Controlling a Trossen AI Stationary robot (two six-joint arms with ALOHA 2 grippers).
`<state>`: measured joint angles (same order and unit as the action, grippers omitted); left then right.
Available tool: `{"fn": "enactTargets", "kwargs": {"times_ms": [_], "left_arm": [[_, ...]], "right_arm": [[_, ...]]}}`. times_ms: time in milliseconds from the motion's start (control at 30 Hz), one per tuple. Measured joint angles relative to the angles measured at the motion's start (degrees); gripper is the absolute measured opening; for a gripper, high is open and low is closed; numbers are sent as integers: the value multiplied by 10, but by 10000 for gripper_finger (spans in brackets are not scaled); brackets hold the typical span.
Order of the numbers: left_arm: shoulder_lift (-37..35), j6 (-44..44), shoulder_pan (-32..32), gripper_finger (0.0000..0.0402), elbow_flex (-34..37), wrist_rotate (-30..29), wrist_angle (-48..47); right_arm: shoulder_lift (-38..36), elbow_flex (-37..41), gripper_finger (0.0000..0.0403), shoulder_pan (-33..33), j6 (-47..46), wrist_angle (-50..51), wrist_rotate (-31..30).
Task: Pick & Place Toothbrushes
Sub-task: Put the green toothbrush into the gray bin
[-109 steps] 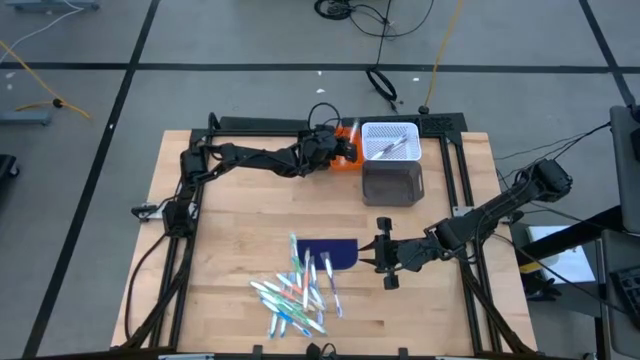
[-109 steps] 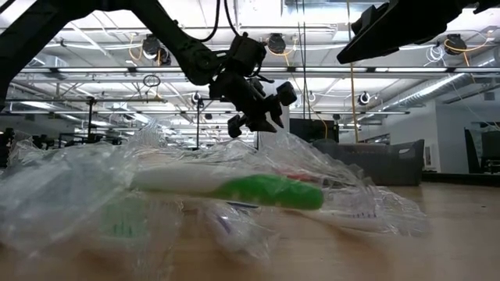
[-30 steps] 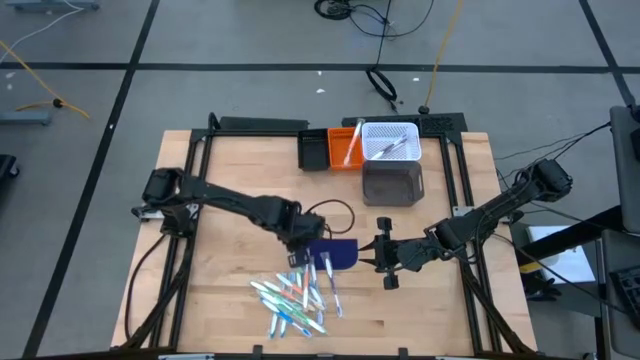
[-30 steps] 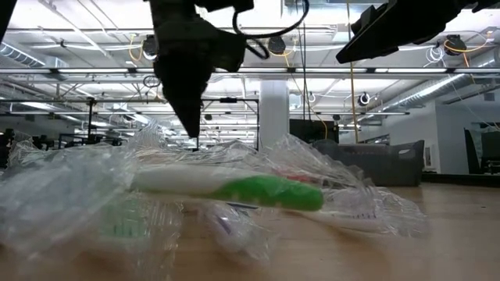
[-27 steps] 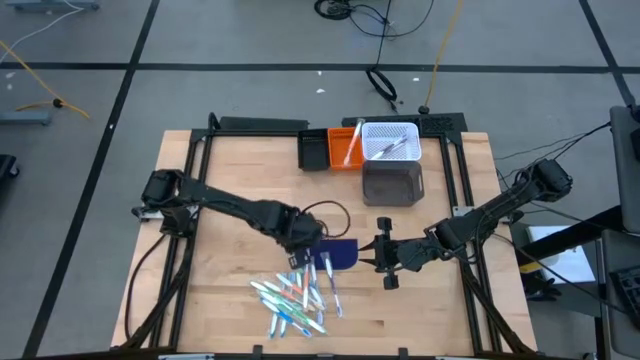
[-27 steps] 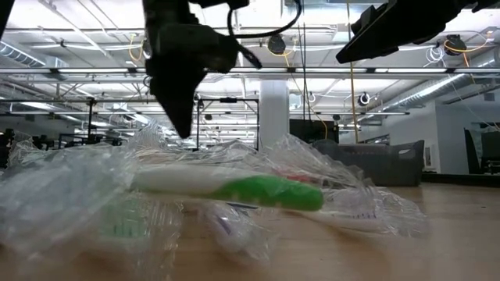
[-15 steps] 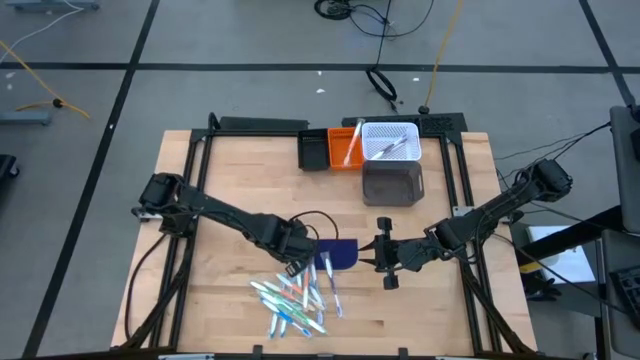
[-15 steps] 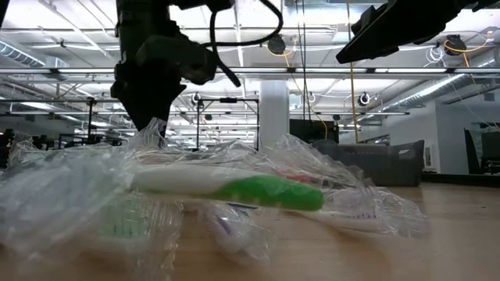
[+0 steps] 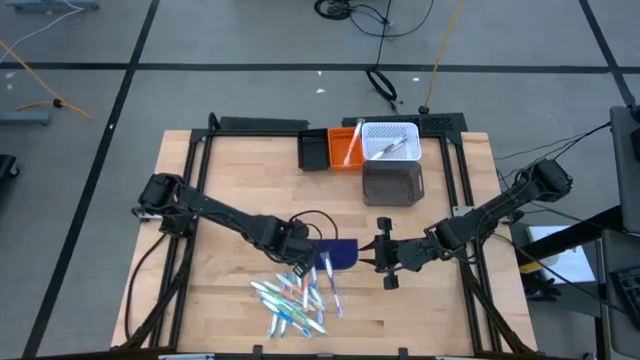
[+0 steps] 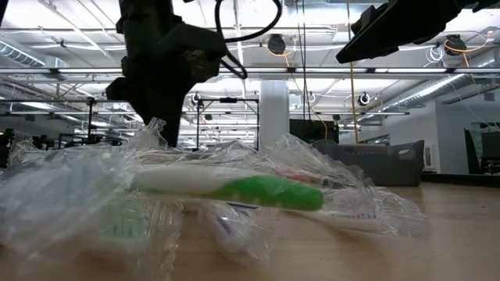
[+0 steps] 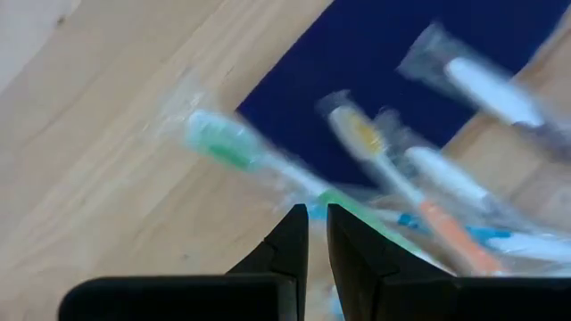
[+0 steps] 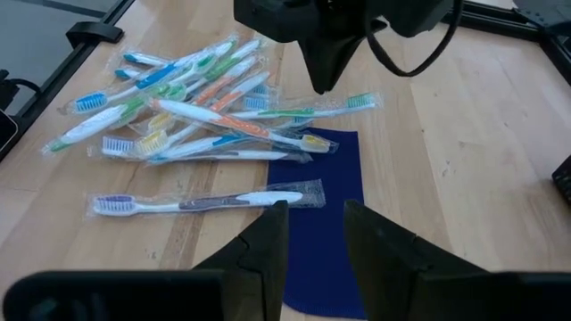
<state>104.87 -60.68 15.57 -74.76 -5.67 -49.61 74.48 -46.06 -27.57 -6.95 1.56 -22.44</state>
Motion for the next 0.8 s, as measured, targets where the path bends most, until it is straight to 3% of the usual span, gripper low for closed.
{"fn": "enactTargets", "kwargs": {"times_ms": [200, 567, 800], "left_arm": [[0, -55, 10, 55, 30, 15, 9], [0, -74, 10, 163, 44, 1, 99], [6, -85, 2, 188, 43, -35, 117]], "right_arm": [[0, 0, 102, 0, 2, 0, 0], [0, 0, 102, 0, 8, 2, 0], [0, 0, 102, 0, 8, 5, 0]]}}
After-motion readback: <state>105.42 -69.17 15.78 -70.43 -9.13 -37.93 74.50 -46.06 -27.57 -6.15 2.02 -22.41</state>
